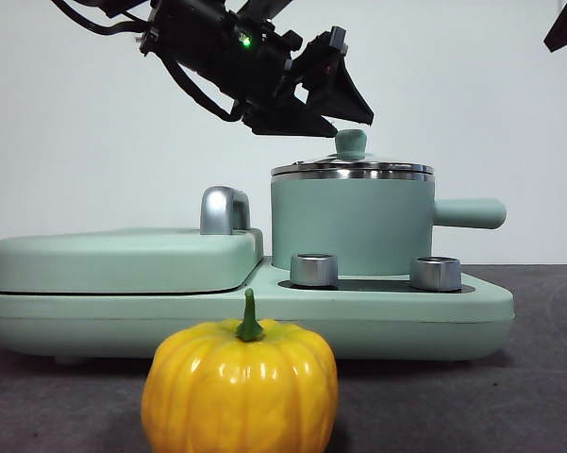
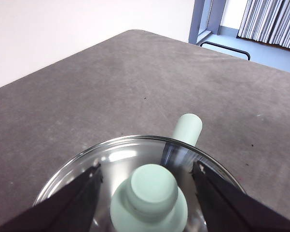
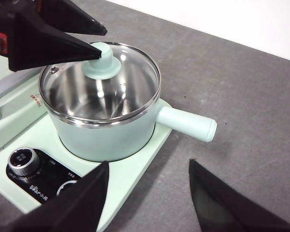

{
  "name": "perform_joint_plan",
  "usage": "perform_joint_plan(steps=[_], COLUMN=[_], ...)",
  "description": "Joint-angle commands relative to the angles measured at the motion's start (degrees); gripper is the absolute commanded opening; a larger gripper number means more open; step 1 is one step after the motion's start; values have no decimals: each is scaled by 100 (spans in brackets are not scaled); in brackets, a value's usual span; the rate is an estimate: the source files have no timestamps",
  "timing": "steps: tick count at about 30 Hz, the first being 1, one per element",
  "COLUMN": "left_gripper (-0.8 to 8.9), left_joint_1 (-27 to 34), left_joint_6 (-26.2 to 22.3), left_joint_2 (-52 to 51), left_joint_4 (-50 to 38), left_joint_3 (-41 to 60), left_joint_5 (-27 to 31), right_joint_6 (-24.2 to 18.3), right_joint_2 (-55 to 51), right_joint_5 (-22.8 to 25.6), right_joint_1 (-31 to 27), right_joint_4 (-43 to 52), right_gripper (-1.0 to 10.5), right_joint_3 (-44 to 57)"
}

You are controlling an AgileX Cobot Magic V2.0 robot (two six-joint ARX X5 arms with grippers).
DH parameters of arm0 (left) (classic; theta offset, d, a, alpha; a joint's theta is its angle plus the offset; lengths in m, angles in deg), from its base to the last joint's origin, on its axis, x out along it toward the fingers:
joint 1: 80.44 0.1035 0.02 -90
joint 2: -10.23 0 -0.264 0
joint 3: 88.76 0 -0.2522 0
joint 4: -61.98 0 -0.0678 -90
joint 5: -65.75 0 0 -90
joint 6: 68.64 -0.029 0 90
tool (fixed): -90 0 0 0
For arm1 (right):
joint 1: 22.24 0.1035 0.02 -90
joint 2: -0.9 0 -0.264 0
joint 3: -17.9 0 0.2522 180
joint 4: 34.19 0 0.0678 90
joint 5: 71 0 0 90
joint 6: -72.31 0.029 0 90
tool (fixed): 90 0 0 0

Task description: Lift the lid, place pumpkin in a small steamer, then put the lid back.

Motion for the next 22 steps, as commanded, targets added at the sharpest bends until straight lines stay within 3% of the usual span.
perform_joint_plan(steps=[1, 10, 15, 22], left_gripper=[308, 287, 35, 12], left_joint_1=[-57, -96, -94, -94], left_joint_6=[-66, -66, -63, -63], left_joint_2=[221, 321, 321, 321], left_joint_4=[-138, -212, -205, -11], left_joint_3=[-127, -127, -127, -127], left_joint_5=[-44, -44, -46, -46], right_joint_6=[66, 76, 81, 83], right_joint_2=[87, 98, 98, 98], right_joint_5=[4, 4, 2, 2], right_joint_1=[28, 28, 28, 28], right_joint_4=[77, 107, 105, 105], right_gripper=[263, 263, 263, 263], right_joint_3=[-94, -94, -94, -94])
